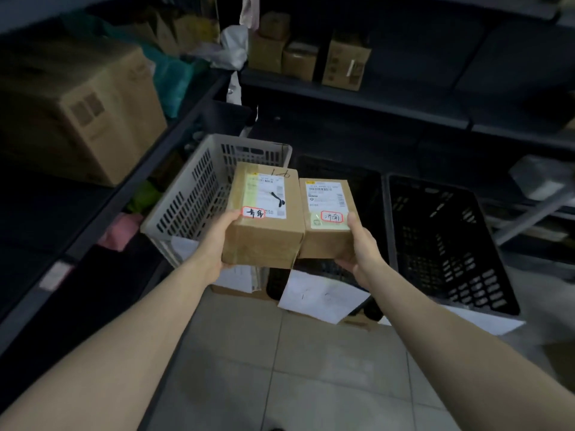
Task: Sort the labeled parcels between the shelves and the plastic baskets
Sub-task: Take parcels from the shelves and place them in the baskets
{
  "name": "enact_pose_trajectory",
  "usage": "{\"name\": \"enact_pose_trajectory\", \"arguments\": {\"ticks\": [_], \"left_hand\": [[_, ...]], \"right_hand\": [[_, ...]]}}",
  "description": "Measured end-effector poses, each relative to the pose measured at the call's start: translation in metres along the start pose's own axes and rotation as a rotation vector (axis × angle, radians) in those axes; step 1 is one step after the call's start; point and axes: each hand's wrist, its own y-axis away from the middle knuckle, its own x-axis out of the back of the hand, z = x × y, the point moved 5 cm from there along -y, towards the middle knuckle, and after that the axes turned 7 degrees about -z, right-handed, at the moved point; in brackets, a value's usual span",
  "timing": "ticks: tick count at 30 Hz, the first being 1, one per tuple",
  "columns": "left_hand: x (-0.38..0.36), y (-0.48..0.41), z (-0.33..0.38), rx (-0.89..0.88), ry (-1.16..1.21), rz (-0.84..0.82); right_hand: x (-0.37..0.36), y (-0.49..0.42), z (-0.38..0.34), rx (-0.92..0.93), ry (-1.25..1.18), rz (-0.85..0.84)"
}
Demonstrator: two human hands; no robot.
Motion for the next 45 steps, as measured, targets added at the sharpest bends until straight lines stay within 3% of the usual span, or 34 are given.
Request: {"name": "enact_pose_trajectory", "arguments": {"ticks": [11, 21, 30, 38, 45], "left_hand": [[-0.018, -0.165, 0.05, -0.017, -0.089, -0.051], [-0.024, -0.266, 0.082, -0.007, -0.012, -0.152], [-0.007, -0.3, 0.086, -0.019, 0.17, 0.178], [0.05, -0.284, 0.101, -0.142, 0.261, 0.42], [0.106, -0.291, 0.075, -0.086, 0.394, 0.512]], "right_hand": [[-0.023, -0.158, -0.036, -0.063, -0.087, 0.046], [-0.042, -0.257, -0.046, -0.129, -0.17, 0.07], [-0.062, -0.312, -0.057, -0.163, -0.081, -0.067], [-0.153, -0.338, -0.066, -0.197, 0.153, -0.299], [-0.229, -0.386, -0.032, -0.363, 0.109, -0.242]]}}
